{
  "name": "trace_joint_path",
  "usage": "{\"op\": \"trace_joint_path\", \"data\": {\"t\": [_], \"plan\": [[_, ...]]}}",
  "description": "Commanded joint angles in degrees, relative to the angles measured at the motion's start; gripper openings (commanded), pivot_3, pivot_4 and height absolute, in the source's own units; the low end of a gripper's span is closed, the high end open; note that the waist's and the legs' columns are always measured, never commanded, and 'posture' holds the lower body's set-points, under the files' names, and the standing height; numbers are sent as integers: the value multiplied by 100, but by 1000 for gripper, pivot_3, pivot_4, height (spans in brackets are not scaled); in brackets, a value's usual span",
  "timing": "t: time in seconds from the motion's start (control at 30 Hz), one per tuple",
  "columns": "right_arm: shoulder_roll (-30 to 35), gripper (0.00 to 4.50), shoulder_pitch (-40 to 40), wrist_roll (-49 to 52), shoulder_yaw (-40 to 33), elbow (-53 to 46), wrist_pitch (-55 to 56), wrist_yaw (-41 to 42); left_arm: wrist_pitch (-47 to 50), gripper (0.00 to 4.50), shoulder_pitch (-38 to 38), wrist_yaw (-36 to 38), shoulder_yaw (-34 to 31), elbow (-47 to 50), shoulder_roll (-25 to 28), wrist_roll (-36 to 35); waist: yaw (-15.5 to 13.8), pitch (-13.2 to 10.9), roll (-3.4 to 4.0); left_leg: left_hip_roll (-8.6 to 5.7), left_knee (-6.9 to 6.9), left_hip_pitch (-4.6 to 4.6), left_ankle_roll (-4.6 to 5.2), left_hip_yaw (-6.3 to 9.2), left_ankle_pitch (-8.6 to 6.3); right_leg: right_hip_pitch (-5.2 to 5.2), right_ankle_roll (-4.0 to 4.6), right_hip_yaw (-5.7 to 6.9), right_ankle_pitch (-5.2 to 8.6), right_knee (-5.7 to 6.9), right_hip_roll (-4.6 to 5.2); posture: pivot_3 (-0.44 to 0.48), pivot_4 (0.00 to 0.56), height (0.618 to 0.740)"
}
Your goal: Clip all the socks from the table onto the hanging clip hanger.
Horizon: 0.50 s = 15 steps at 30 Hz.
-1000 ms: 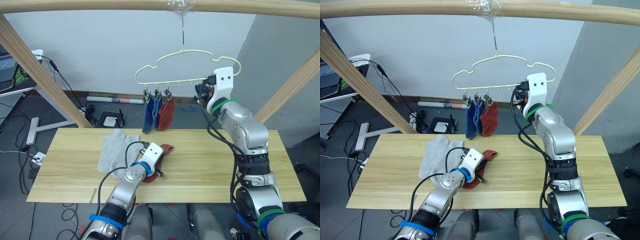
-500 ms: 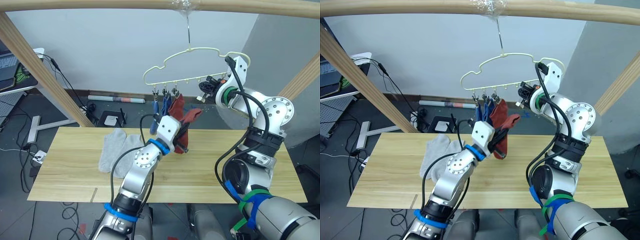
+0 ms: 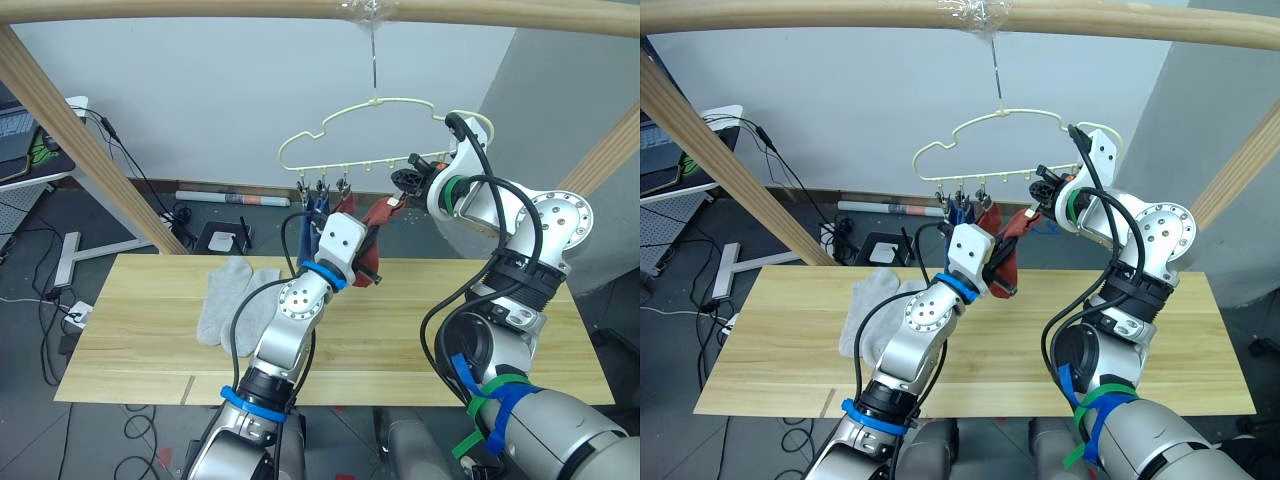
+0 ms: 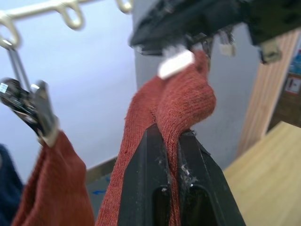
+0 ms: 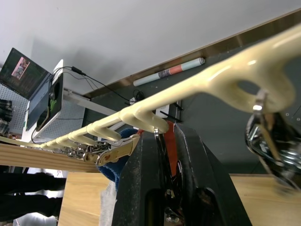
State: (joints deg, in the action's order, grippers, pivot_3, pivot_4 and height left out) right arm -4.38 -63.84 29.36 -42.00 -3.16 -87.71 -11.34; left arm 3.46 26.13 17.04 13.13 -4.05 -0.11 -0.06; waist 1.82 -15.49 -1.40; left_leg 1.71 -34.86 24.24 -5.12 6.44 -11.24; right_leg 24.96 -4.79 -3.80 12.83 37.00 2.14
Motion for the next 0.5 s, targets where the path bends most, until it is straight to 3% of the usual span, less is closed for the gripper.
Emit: {"op": "trace_joint_path", "data": {"t": [0.03, 0.07, 0.5], "plan": [[-76, 67, -80, -96, -247, -163, -159, -159, -114, 43, 94, 32, 54, 113, -103, -21, 1, 0, 0, 0, 0, 0, 0, 0, 0, 0, 1, 0, 0, -1, 0, -21, 251, 740], [-113, 67, -113, -97, -304, -171, -182, -166, -115, 43, 93, 35, 56, 112, -105, -25, 1, 0, 0, 0, 1, 0, 0, 0, 0, 0, 2, 0, -1, 0, 0, -21, 251, 740], [-158, 4460, -388, 32, -683, -307, -467, 17, -76, 0, 182, 201, 69, 73, -110, -62, 122, -2, 3, 0, 4, 19, 0, -1, 0, 25, 12, -1, -7, 3, 0, -34, 253, 740]]}}
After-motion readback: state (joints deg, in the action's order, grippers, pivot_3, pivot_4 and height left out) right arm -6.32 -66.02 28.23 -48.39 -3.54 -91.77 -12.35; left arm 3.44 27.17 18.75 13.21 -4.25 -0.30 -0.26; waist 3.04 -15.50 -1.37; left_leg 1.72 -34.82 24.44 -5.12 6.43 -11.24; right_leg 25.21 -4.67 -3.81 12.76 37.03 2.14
